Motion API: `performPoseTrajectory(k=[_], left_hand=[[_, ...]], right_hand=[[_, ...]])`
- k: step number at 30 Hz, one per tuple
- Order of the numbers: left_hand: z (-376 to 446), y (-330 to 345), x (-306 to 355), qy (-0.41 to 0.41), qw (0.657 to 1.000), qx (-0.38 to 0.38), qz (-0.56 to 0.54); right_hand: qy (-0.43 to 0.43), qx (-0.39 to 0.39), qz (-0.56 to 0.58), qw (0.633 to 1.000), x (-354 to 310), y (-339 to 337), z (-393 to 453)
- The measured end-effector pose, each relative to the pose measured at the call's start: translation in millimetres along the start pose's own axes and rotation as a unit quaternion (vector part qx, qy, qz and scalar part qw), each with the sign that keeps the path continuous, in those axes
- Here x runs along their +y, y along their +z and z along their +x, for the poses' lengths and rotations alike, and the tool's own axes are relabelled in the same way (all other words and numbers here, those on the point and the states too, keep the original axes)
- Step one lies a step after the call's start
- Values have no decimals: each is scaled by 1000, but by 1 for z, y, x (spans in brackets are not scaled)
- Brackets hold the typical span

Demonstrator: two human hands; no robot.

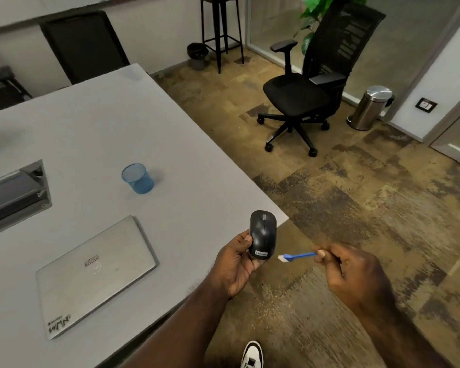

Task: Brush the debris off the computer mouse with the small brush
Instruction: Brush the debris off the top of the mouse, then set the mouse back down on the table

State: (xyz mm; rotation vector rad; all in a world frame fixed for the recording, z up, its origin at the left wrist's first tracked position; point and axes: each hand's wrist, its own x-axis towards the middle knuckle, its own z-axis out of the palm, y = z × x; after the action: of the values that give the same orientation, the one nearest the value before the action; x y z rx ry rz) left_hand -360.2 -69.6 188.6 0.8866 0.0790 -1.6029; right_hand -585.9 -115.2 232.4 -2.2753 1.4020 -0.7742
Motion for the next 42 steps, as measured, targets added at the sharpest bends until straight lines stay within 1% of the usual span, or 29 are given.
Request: performPoseTrajectory(k=[1, 2, 3, 4, 6, 8, 10, 11, 12, 14, 17, 20, 27, 35, 37, 42], left_hand=[[-2, -4, 5, 7, 1000, 4, -6], [-3, -8, 10, 14, 1000, 7, -10], [-5, -12, 15, 21, 1000, 10, -15], [-7, -16, 21, 28, 999, 13, -25], [-9, -26, 33, 40, 998, 19, -47], [-12, -38, 45, 51, 998, 31, -37], [-14, -52, 59, 70, 995, 58, 33], [-15, -59, 66, 81, 991, 73, 78], [-16, -66, 74, 90, 986, 83, 116], [-19, -78, 88, 98, 978, 89, 159], [-25, -98, 112, 105, 973, 84, 190], [-26, -118, 133, 112, 967, 75, 216], [-18, -158, 176, 118, 954, 53, 269], [9, -184, 184, 104, 952, 93, 271], [17, -187, 183, 105, 951, 114, 268], [45, -189, 181, 98, 938, 175, 282]], right_hand=[[37, 5, 57, 998, -2, 6, 1], [85, 14, 138, 987, -5, 14, 3], [137, 20, 227, 964, -8, 22, 6], [184, 20, 308, 933, -13, 30, 10], [253, 1, 422, 871, -24, 46, 18], [304, -32, 506, 807, -38, 59, 24], [342, -61, 565, 748, -54, 72, 31], [356, -78, 578, 731, -63, 80, 34], [364, -96, 580, 722, -71, 88, 38], [380, -128, 565, 721, -89, 107, 44], [400, -154, 520, 739, -117, 136, 55], [401, -152, 488, 760, -144, 161, 67], [371, -155, 426, 810, -201, 234, 81], [322, -148, 291, 888, -203, 281, 89], [315, -155, 280, 894, -199, 290, 94], [315, -192, 269, 890, -183, 311, 112]])
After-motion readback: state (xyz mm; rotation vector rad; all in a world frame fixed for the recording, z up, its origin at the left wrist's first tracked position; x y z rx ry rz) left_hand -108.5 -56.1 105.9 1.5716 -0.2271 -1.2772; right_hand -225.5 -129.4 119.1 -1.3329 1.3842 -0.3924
